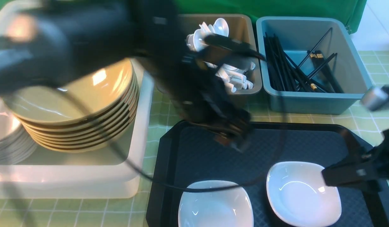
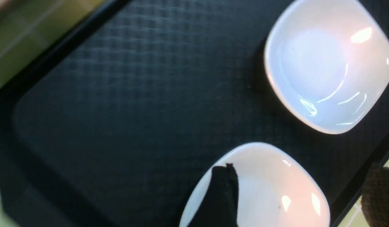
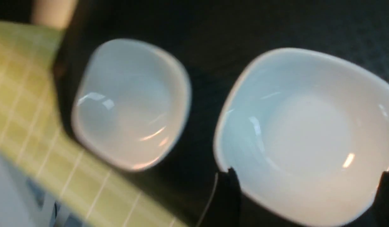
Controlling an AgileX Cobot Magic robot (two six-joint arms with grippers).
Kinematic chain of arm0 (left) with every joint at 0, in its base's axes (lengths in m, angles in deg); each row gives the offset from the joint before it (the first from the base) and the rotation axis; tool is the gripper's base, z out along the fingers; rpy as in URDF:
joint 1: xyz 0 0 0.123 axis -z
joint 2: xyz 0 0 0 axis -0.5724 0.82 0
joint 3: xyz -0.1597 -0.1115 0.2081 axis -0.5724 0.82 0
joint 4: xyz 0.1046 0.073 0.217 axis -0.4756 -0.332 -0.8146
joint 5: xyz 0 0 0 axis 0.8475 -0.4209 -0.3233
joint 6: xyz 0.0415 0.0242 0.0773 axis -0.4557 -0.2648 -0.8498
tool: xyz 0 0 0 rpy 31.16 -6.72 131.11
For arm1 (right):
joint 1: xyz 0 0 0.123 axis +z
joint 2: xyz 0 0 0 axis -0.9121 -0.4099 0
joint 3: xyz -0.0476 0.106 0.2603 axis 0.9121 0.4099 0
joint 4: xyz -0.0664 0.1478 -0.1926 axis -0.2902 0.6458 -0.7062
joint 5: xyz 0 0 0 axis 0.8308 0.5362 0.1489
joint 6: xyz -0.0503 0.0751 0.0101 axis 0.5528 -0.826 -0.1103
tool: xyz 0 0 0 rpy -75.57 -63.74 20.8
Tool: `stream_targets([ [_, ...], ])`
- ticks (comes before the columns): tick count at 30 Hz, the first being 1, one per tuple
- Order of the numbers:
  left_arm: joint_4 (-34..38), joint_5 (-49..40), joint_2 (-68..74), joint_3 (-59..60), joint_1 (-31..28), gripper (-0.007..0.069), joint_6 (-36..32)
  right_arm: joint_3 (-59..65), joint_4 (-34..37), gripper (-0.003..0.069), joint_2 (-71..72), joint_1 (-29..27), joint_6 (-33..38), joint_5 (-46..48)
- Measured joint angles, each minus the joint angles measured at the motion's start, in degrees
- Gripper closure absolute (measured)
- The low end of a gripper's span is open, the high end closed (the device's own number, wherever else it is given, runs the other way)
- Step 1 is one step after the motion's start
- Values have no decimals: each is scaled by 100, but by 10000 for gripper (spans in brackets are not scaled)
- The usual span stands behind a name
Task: On green table put chopsticks spoon bowls plates into blue grey white boxes.
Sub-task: 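Grasp the small white bowl on the black tray by its rim with the left gripper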
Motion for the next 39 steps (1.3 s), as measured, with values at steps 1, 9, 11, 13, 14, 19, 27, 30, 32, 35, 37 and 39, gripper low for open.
stream_targets([
  [1,-25,-57,224,-205,73,117,-116,-170,-90,76,132,0,-50,233],
  [9,366,-235,1739,-1535,231,117,-933,-543,-772,76,1465,0,-651,777],
  [11,599,-326,2085,-1866,231,117,-848,-543,-918,76,1795,0,-847,828],
  [13,726,-453,2363,-2128,231,117,-816,-543,-996,76,2009,0,-950,861],
  [14,811,-539,2562,-2299,231,117,-803,-543,-1015,76,2144,0,-989,888],
  [19,1056,-615,3109,-2574,231,118,-878,-543,-1035,76,2268,0,-1019,958],
  [27,1515,-800,3472,-2638,221,286,-1744,-543,-1073,76,2269,80,-1023,975],
  [30,1511,-820,3497,-2663,209,545,-1752,-543,-1089,76,2269,178,-1023,934],
  [32,1565,-856,3497,-2722,204,574,-1731,-543,-1089,76,2269,182,-1023,904],
  [35,1477,-915,3341,-2918,215,612,-1616,-543,-1100,76,2269,184,-1018,817],
  [37,1314,-909,3131,-3013,195,609,-1538,-543,-1100,76,2269,184,-998,764],
  [39,1183,-898,2789,-3034,131,609,-1403,-543,-1087,76,2269,184,-934,715],
])
